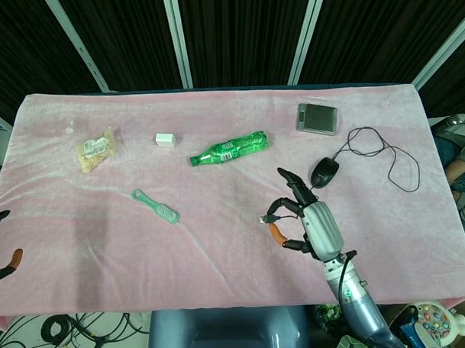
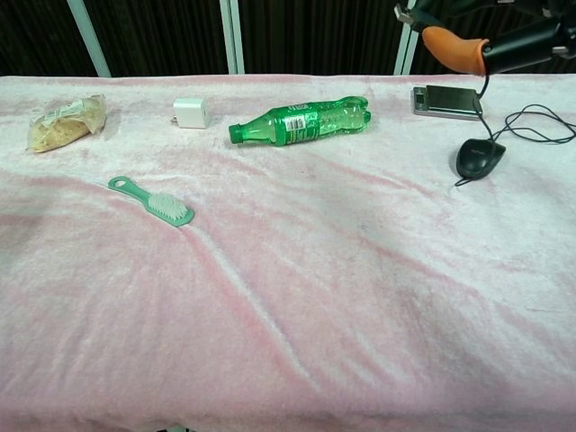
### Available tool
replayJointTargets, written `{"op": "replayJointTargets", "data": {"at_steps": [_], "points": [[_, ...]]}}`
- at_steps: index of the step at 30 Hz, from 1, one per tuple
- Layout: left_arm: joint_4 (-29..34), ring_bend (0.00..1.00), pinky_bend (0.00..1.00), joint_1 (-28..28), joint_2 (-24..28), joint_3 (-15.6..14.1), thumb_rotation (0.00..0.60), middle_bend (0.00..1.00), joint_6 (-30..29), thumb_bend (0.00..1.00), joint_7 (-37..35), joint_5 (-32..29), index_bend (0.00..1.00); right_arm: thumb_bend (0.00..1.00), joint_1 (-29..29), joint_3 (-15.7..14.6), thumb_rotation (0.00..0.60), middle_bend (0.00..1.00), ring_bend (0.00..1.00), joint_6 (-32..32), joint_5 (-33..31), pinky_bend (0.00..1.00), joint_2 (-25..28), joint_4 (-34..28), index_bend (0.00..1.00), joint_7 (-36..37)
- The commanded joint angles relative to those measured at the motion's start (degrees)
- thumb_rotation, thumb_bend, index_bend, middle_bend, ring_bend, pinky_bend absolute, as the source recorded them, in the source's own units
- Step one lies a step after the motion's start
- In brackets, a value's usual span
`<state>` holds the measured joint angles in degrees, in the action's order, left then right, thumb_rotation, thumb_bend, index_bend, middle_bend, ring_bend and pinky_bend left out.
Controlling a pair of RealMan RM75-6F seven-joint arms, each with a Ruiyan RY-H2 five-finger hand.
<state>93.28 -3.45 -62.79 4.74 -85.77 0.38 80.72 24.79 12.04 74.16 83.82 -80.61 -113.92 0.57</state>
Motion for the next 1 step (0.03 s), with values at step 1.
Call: {"op": "replayJointTargets", "data": {"at_steps": [1], "points": [[-0.04, 0.0, 0.0, -0.01, 0.0, 0.01, 0.6, 0.06, 0.02, 0.34, 0.0, -0.02, 0.16, 0.4, -0.42, -0.74, 0.6, 0.03, 0.02, 0.65, 1.18, 0.16, 0.04, 0.68, 0.58, 0.77]]}}
